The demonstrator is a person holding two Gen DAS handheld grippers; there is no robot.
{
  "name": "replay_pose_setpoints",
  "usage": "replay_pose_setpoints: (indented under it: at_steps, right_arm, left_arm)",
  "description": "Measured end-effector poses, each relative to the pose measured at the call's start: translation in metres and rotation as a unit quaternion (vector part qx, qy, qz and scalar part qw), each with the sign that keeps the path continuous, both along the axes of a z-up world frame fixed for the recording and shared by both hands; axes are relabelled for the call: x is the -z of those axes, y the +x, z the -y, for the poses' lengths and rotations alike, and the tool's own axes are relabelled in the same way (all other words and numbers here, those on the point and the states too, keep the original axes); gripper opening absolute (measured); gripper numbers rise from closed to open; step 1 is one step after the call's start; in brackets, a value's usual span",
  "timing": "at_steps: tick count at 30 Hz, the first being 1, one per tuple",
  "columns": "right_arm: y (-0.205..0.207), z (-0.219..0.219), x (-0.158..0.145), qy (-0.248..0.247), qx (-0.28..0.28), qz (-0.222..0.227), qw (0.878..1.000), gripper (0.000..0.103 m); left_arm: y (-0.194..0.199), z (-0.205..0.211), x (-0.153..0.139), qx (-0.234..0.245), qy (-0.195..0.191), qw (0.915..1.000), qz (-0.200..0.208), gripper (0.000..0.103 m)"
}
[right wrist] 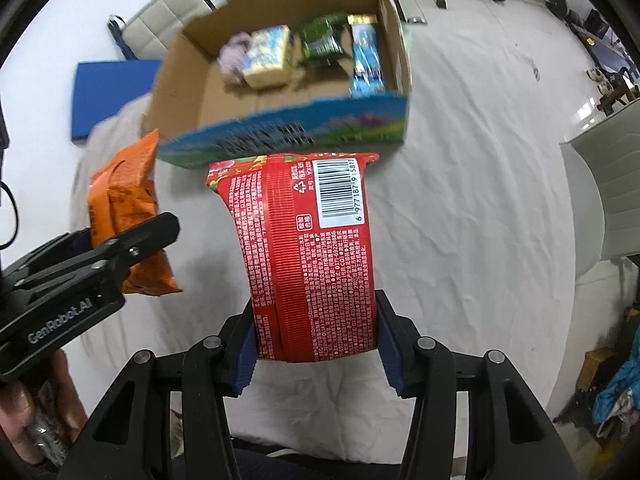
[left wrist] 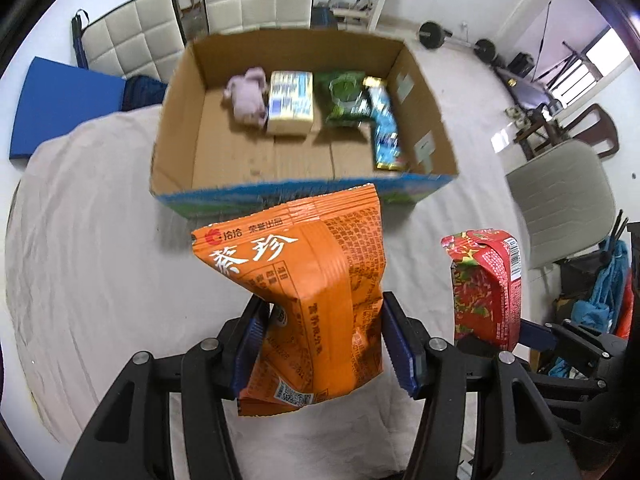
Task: Organize soft objects
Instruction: 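Lower the orange and red bags into the box and open both tools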
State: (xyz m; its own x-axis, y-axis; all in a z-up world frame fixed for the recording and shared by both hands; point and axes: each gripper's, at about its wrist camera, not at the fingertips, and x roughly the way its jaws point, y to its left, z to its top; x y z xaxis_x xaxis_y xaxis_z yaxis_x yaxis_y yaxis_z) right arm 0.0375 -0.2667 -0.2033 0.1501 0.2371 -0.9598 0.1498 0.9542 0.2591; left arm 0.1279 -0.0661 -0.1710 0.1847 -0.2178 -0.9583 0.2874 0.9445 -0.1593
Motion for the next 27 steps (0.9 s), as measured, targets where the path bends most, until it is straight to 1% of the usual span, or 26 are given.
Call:
replay_pose_setpoints:
  at_steps: [4, 6, 8, 11, 14, 17, 23, 25, 27]
  right_arm:
    - [0.003, 0.008, -0.033, 0.01, 0.005, 0.027, 1.0, 0.054]
    - [0.011, 0.013, -0.044, 0.014, 0.004, 0.04, 0.999, 0.054]
    - [0.023, 0.014, -0.058, 0.017, 0.005, 0.057, 0.998, 0.054]
    - [0.043, 0.014, -0.067, 0.008, 0.004, 0.076, 0.997, 0.054]
    - [0.066, 0.012, -0.068, 0.002, 0.004, 0.085, 0.996, 0.054]
    - [0.098, 0.008, -0.056, -0.003, 0.002, 0.081, 0.997, 0.054]
    - [0.151, -0.001, -0.022, -0.011, -0.002, 0.053, 0.999, 0.054]
    - [0.168, -0.004, -0.007, -0.015, -0.001, 0.04, 0.999, 0.054]
    - [0.183, -0.008, 0.008, -0.022, -0.001, 0.028, 0.999, 0.054]
  left_arm:
    - [0.008, -0.001, -0.019, -0.001, -0.014, 0.9997, 0.019, 0.053]
    - [0.015, -0.001, -0.029, 0.001, -0.024, 0.9994, 0.026, 0.053]
    - [0.028, 0.001, -0.033, 0.001, -0.025, 0.9992, 0.031, 0.053]
    - [0.052, 0.0, -0.036, -0.004, -0.034, 0.999, 0.03, 0.053]
    - [0.08, 0.0, -0.035, -0.007, -0.037, 0.9989, 0.03, 0.053]
    - [0.108, 0.001, -0.029, -0.01, -0.031, 0.9991, 0.026, 0.053]
    - [0.155, 0.0, -0.001, -0.017, -0.03, 0.9994, -0.007, 0.054]
    - [0.167, 0.001, 0.013, -0.019, -0.012, 0.9996, -0.014, 0.053]
    - [0.176, 0.001, 0.025, -0.019, -0.005, 0.9996, -0.02, 0.054]
